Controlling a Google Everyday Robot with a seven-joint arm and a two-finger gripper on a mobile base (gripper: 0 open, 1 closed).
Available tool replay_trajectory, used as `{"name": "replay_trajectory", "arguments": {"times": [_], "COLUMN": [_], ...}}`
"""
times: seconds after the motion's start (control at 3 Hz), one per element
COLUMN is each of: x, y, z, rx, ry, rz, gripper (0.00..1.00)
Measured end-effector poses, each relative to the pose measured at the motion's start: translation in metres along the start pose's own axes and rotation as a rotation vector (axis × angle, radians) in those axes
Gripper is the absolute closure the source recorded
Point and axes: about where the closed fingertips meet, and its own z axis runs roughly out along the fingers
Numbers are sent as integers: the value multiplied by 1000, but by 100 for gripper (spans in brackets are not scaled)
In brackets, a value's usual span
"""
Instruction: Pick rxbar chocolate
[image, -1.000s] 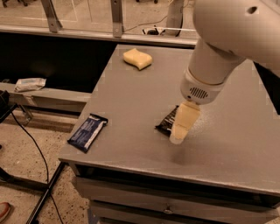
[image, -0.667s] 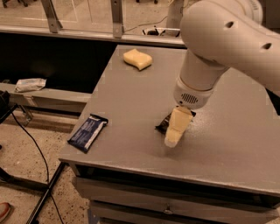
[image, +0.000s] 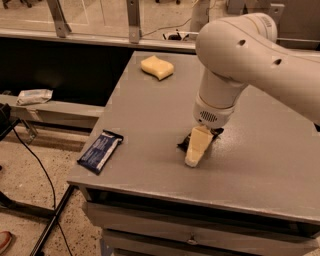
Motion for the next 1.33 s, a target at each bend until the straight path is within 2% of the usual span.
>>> {"name": "replay_trajectory", "arguments": {"times": [0.67, 1.0, 1.33], "x": [-1, -1, 9], "y": [-2, -4, -23], "z": [-10, -19, -78], "rx": [-19, -18, -3], "ry": [5, -8, -174], "rz": [21, 21, 23], "gripper": [80, 100, 100]}}
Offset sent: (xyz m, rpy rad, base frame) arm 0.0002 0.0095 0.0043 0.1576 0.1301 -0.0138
